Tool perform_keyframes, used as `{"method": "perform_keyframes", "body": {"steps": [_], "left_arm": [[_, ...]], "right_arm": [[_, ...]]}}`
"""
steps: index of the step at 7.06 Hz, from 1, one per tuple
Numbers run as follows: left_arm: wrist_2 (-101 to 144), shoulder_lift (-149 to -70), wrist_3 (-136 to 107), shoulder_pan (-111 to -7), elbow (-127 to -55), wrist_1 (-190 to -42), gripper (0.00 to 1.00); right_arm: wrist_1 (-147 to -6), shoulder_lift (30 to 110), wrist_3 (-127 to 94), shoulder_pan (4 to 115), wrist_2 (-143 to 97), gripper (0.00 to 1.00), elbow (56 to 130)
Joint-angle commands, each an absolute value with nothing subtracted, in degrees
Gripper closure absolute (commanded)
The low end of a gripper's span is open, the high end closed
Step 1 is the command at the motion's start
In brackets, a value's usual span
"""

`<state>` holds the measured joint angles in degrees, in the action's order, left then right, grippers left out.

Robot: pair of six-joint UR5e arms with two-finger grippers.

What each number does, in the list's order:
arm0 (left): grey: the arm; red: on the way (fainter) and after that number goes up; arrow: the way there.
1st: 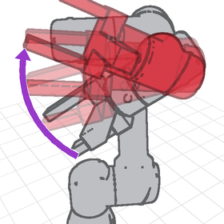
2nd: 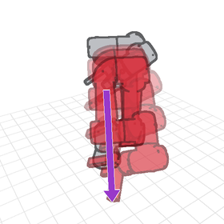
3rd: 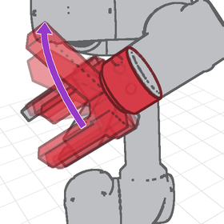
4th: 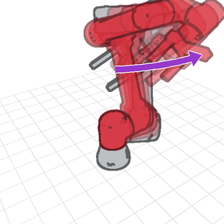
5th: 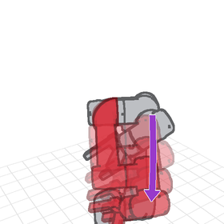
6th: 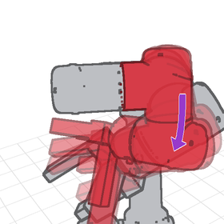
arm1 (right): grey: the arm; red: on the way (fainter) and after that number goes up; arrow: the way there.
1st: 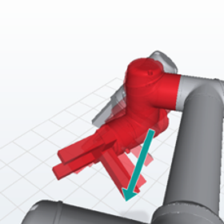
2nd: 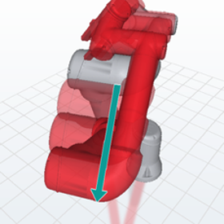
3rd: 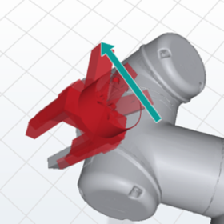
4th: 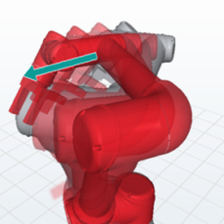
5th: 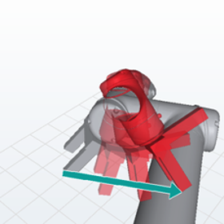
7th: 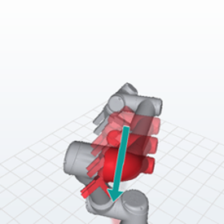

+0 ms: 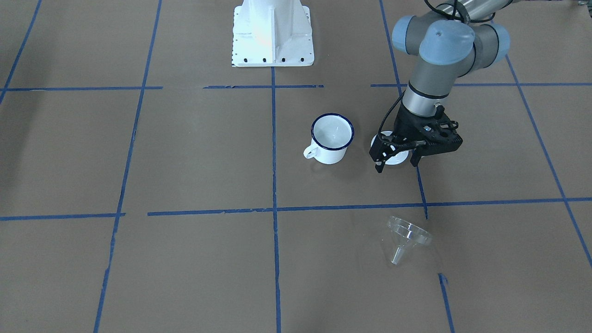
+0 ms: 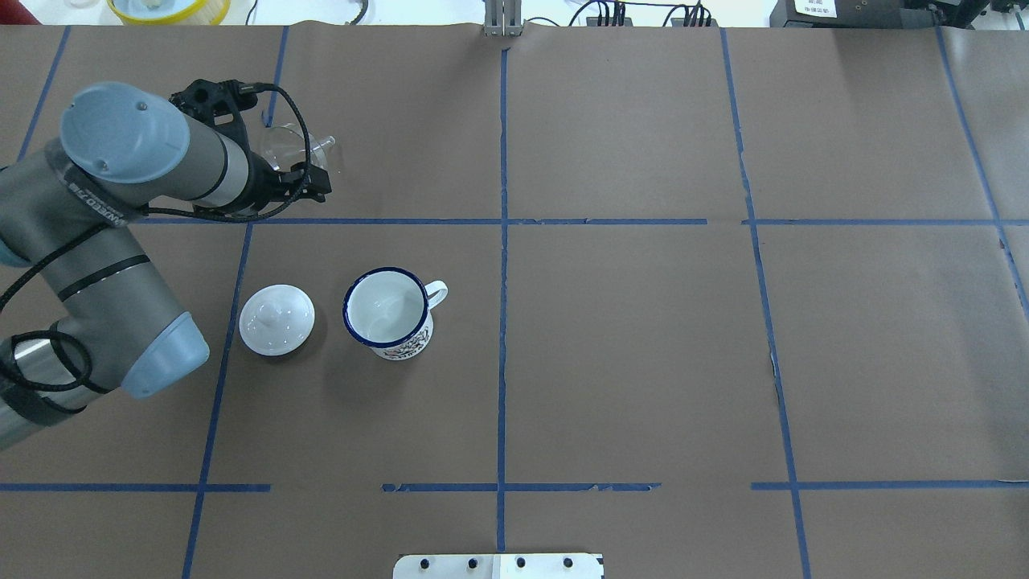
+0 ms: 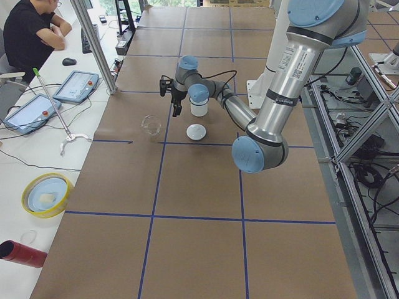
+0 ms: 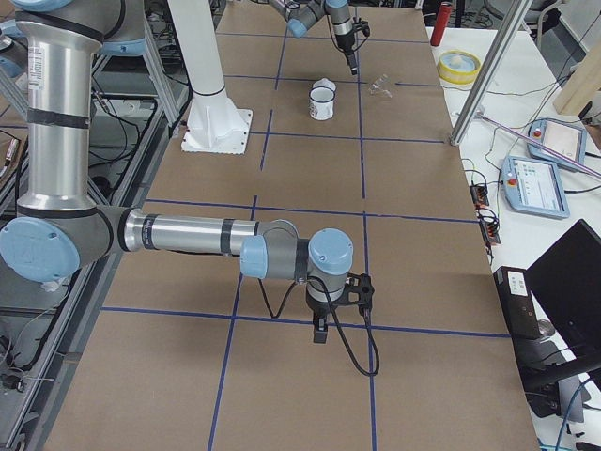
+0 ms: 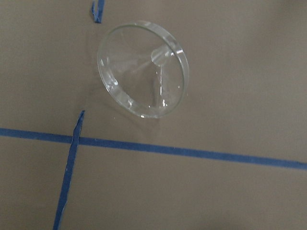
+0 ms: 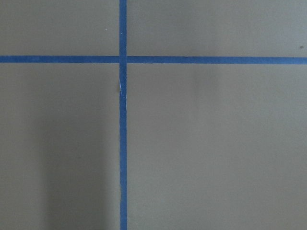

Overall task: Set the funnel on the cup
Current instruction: 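Lower the left gripper over the rim of the clear glass funnel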

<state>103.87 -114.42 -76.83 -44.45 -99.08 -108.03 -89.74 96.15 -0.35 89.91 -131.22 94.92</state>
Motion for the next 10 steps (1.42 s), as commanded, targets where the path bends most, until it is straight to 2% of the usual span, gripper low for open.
{"method": "perform_keyframes", "body": {"steps": [1,2,4,7,8,10], "left_arm": [[101.6,-115.4,-88.5,-46.0,-87.6,-126.8,0.0],[99.9,-115.8,-92.0,-46.0,-83.7,-132.5,0.0],[97.2,-119.6,-96.0,-46.1,-79.6,-133.2,0.0],[94.2,-121.1,-99.1,-46.1,-74.4,-139.0,0.0],[93.7,-121.5,-99.1,-46.1,-73.1,-140.1,0.08],[93.8,-121.5,-99.1,-46.2,-73.0,-140.2,0.7]], "right_arm": [[-89.7,96.2,-0.4,89.9,-131.2,0.0,94.9],[-89.7,96.1,-0.4,89.9,-131.2,0.0,94.9],[-89.7,96.2,-0.4,89.9,-131.2,0.0,94.9],[-89.7,96.2,-0.4,89.9,-131.2,0.0,94.9],[-89.7,96.2,-0.4,89.9,-131.2,0.0,94.9],[-89.7,96.2,-0.4,89.9,-131.2,0.0,94.9]]}}
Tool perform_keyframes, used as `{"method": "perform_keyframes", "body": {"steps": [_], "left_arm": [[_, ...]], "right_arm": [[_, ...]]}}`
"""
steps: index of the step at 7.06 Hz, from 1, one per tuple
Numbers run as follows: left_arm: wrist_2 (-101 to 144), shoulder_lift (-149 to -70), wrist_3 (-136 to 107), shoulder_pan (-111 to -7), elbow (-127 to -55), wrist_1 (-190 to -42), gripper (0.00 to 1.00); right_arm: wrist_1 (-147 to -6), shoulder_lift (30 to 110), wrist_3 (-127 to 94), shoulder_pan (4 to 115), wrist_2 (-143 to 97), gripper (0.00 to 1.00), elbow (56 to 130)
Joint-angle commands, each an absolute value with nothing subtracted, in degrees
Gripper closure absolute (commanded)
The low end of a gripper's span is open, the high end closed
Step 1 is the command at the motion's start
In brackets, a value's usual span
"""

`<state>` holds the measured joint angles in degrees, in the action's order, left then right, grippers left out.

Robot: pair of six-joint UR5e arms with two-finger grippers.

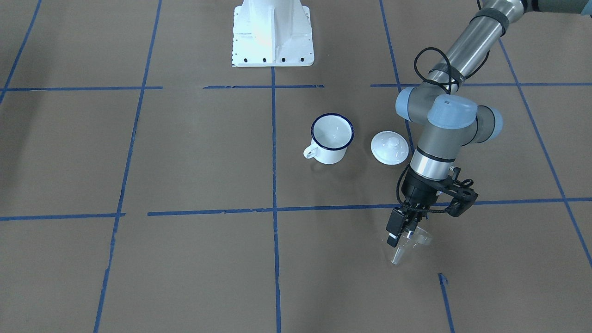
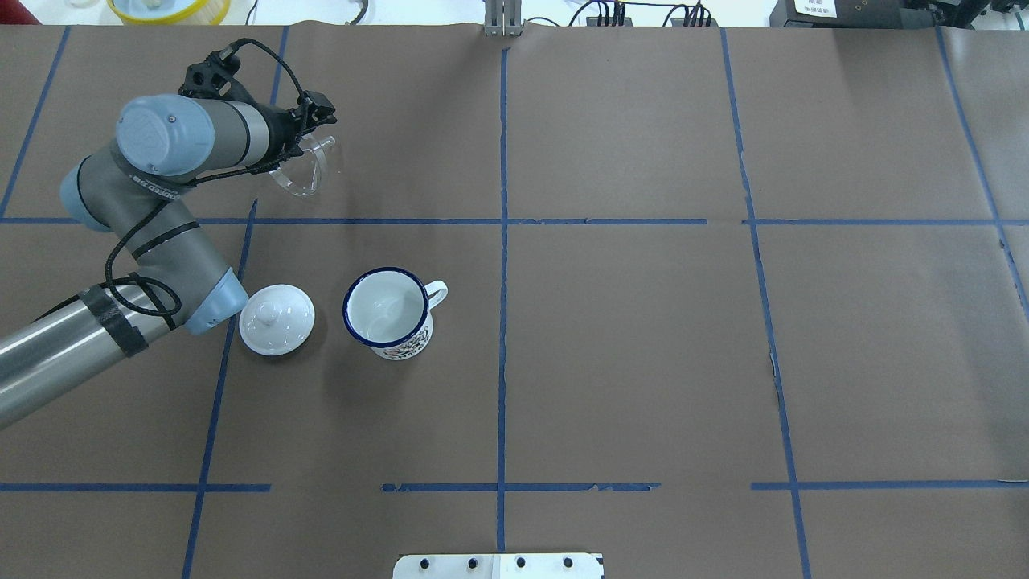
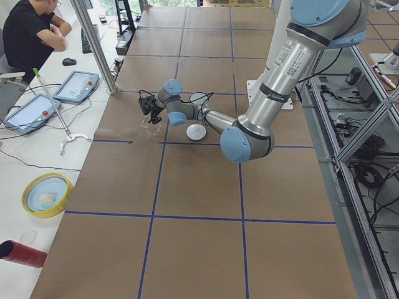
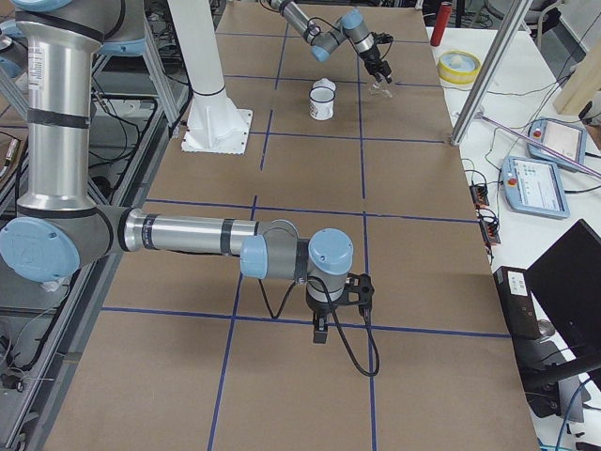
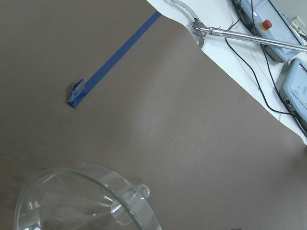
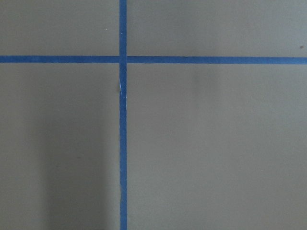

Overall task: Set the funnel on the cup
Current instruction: 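Lower the left gripper over the rim of the clear glass funnel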

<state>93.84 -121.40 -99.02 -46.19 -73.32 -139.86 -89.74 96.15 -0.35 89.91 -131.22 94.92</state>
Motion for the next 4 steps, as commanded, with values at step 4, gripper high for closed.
{"method": "perform_keyframes", "body": {"steps": [4], "left_arm": [[105.2,-121.7,-98.9,-53.4,-78.7,-141.0,1.0]], "right_arm": [[-89.7,96.2,-0.4,89.9,-131.2,0.0,94.9]]}}
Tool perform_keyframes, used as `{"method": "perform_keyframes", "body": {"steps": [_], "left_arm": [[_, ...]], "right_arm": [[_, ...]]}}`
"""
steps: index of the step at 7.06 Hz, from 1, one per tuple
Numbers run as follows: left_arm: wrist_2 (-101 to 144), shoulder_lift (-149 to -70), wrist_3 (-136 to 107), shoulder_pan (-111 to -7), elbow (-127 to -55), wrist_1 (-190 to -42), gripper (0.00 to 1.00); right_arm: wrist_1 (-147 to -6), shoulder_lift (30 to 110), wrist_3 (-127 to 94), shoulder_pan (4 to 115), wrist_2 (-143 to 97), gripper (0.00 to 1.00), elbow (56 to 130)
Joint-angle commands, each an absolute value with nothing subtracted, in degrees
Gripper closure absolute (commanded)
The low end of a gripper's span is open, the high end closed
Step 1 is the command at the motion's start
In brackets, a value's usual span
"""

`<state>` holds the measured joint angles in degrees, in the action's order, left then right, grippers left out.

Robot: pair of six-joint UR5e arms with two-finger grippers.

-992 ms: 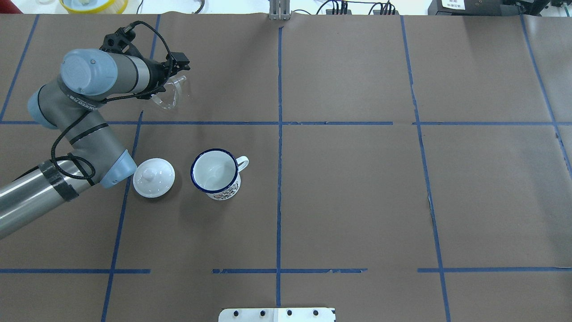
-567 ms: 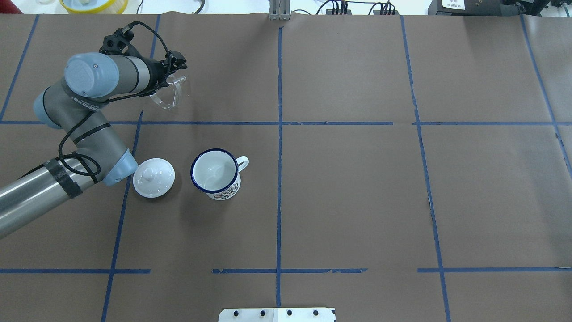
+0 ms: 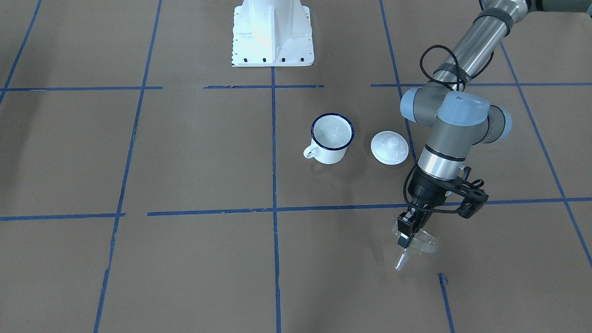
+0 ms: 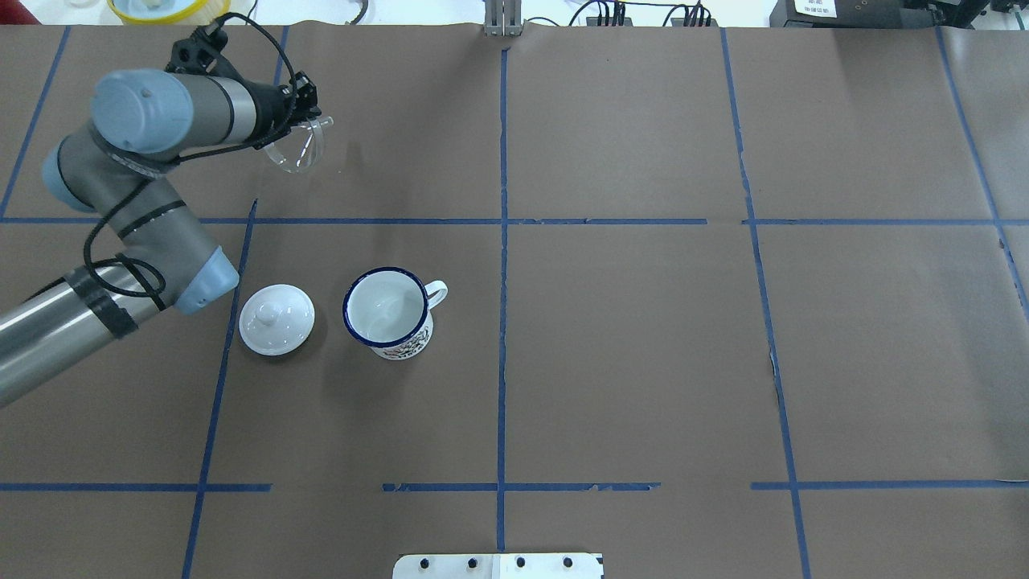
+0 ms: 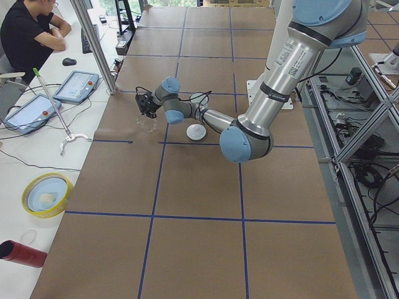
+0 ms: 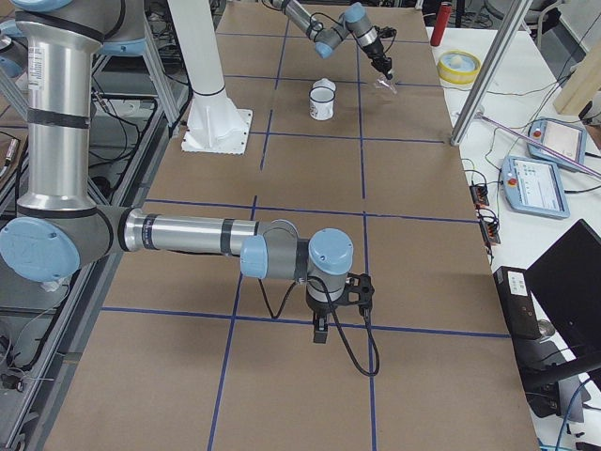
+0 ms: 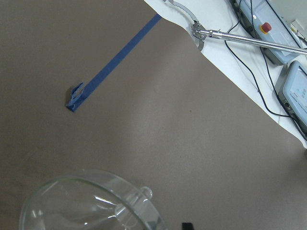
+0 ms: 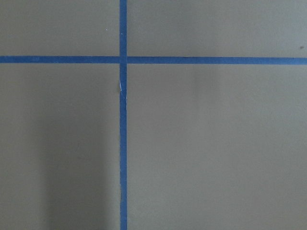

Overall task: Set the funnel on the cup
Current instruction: 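Close the left gripper on the funnel rim and lift it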

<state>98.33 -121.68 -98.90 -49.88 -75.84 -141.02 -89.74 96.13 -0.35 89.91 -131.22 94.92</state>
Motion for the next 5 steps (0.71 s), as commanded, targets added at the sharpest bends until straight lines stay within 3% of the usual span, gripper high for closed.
{"method": "perform_keyframes", "body": {"steps": [1,5], "left_arm": [[109.7,-121.5,-98.6,-55.4,-82.7,-136.9,1.0],[116.2,-121.5,-85.8,-57.1,-108.3,-99.0,1.0]], "right_arm": [[-89.7,96.2,-0.4,89.9,-131.2,0.0,94.9],[-89.7,96.1,-0.4,89.9,-131.2,0.0,94.9]]}}
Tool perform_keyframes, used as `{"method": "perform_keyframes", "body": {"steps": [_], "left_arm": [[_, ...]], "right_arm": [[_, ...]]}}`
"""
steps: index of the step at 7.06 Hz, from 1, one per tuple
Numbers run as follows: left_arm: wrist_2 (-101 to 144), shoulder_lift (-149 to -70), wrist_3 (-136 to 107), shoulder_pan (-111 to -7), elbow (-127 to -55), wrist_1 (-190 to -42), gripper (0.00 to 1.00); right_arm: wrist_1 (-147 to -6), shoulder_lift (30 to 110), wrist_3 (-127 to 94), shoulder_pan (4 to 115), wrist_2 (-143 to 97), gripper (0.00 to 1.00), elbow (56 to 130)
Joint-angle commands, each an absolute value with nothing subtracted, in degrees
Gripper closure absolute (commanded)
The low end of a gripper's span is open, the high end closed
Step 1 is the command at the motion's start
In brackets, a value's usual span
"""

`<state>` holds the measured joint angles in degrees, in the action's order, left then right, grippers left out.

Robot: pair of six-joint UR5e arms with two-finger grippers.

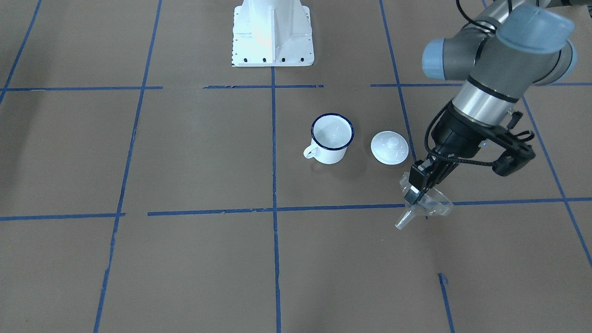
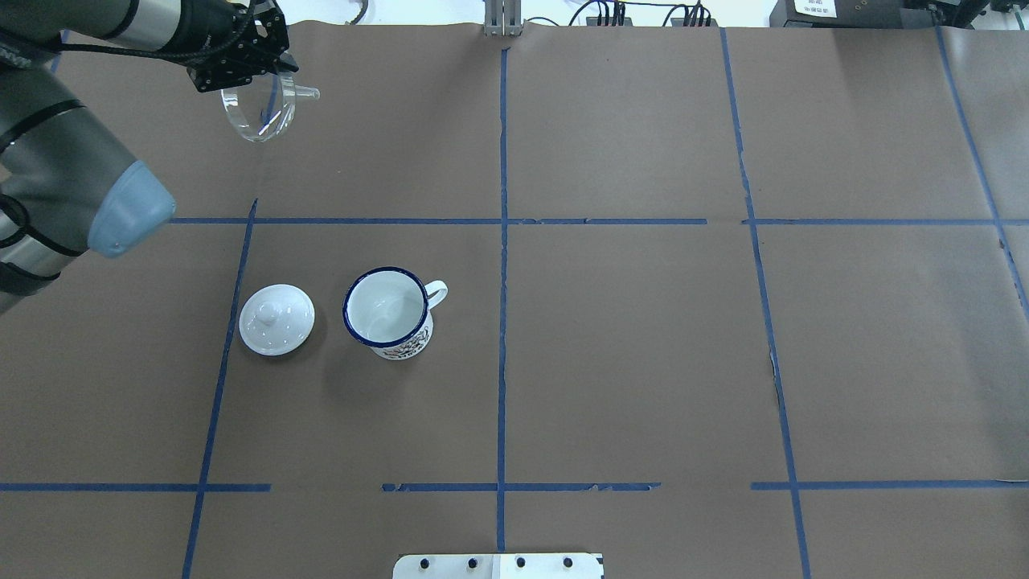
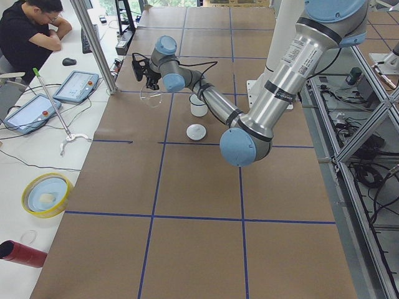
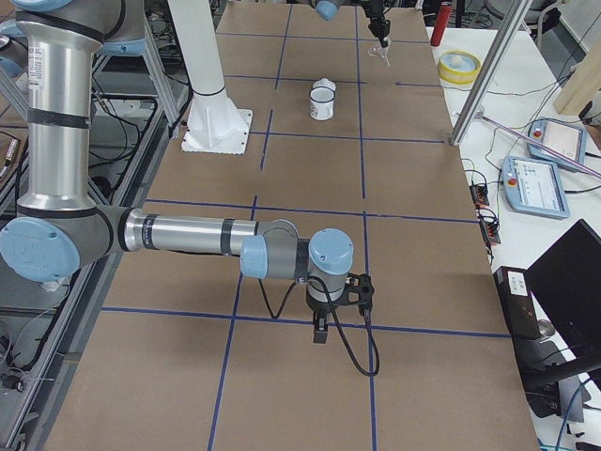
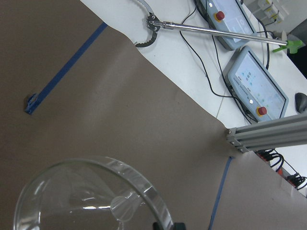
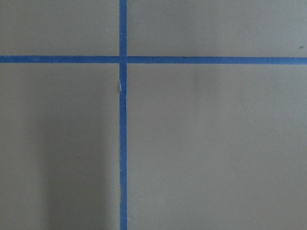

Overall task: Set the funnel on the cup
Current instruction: 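Close the left gripper on the funnel rim and lift it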

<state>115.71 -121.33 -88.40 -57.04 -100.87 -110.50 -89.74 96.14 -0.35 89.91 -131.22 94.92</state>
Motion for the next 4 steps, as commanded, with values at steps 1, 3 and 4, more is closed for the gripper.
{"method": "perform_keyframes", "body": {"steps": [1,3,4], "left_arm": [[116.1,-122.0,-84.6,-56.4,-111.6,-92.5,1.0],[115.8,-125.5,-77.1,-52.0,-118.0,-74.8,1.0],[114.4,-128.6,-75.7,-48.6,-118.6,-67.9,1.0]], "right_arm": [[-89.7,96.1,-0.4,89.9,-131.2,0.0,94.9],[-89.7,96.2,-0.4,89.9,-131.2,0.0,94.9],[-89.7,96.2,-0.4,89.9,-131.2,0.0,94.9]]}}
